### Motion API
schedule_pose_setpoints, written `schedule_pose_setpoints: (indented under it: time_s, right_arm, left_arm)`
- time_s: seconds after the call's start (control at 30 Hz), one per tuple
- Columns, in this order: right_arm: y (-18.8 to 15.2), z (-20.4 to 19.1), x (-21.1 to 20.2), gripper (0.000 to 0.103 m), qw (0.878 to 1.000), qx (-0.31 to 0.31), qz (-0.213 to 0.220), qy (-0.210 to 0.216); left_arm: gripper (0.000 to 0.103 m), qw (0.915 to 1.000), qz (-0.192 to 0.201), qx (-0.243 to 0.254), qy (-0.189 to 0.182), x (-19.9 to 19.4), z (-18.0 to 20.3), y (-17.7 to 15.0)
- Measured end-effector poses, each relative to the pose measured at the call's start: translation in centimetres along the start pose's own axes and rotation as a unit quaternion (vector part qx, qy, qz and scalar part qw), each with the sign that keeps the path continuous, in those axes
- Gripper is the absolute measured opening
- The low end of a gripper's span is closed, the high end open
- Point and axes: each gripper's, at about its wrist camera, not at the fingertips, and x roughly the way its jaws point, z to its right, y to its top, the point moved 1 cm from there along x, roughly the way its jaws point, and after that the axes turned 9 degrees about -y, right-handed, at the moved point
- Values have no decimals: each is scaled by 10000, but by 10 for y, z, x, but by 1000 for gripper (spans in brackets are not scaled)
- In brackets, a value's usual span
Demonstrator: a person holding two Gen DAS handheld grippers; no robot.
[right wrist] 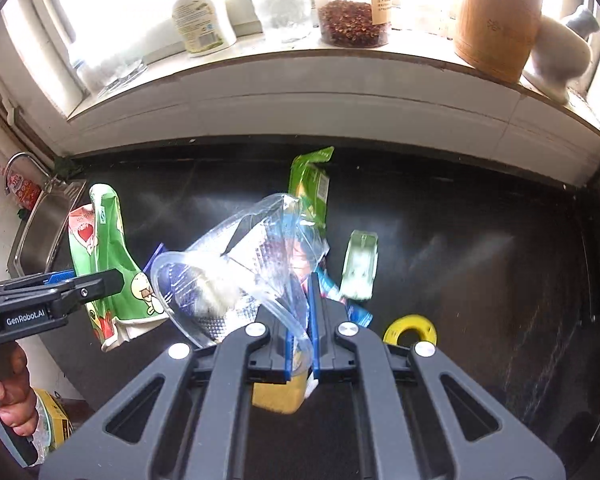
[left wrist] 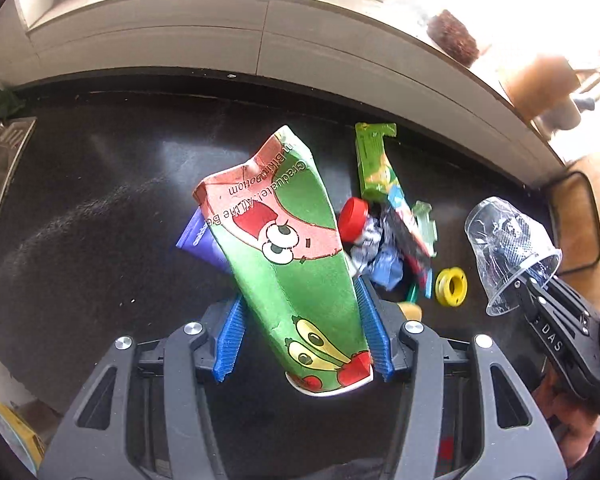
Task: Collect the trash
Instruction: 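Carry wrapper and cup to the floor bin and open both tools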
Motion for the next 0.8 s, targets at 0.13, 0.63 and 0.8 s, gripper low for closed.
schedule_pose_setpoints:
  time_s: [0.13, 0.63, 0.8]
  right_arm:
    - [-10, -20, -8, 7, 10000, -84, 25, -15]
    - [-48, -276, -52, 7, 9522, -2414, 232, 1856]
    - [-123, -424, -52, 7, 8854, -3654, -354, 2851]
  left_arm:
    - [52, 10000, 71, 34, 8, -9, -8, -18]
    - [52, 9728, 1373, -1322, 1315, -156, -162, -150]
    - [52, 9382, 1225, -2737, 1726, -173, -265, -265]
